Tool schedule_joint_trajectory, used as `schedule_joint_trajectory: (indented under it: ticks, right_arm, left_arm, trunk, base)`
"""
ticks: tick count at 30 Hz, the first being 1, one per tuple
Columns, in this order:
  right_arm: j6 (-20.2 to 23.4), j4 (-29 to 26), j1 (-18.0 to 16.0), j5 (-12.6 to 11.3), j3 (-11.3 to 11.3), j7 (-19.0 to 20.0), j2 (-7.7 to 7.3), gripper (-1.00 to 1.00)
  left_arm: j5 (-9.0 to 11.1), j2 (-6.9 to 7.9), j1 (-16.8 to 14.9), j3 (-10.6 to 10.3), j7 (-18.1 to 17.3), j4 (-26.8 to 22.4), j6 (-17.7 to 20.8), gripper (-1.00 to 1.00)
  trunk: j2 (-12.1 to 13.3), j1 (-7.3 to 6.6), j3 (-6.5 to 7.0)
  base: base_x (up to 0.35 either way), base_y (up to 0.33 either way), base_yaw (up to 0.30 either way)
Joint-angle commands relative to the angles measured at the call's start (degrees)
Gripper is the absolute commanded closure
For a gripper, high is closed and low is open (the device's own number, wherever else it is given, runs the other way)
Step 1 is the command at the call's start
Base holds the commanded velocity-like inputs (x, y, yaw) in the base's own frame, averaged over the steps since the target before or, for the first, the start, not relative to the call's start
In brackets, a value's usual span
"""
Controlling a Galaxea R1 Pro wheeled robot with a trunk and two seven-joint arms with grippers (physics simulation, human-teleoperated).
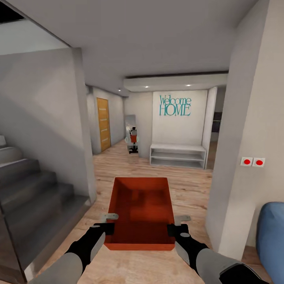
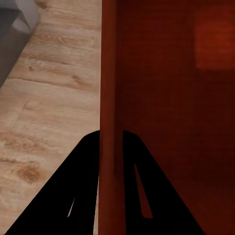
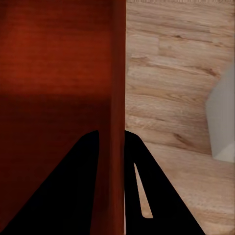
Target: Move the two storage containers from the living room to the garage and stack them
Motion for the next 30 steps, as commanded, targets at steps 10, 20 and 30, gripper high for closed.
schedule_joint_trajectory:
  ticks: [10, 20, 30]
  right_arm:
    - [-0.14, -0.04, 0.0, -0.46, -0.29, 0.16, -0.02, 1.0]
    - [-0.14, -0.04, 0.0, -0.46, -0.29, 0.12, -0.01, 1.0]
    - [-0.14, 0.0, 0.0, -0.46, -0.29, 0.13, 0.01, 1.0]
  left_arm:
    - [0.24, 1.44, -0.04, 4.09, 0.74, -0.2, 0.34, 1.0]
    - [0.24, 1.44, -0.04, 4.1, 0.74, -0.13, 0.33, 1.0]
    - [0.24, 1.44, -0.04, 4.07, 0.74, -0.15, 0.36, 1.0]
  trunk:
    - [-0.02, 0.05, -0.01]
    - [-0.02, 0.05, -0.01]
    - [-0.02, 0.05, -0.01]
  base:
    - [0.323, 0.0, 0.0]
    - [0.323, 0.0, 0.0]
    - [0.323, 0.0, 0.0]
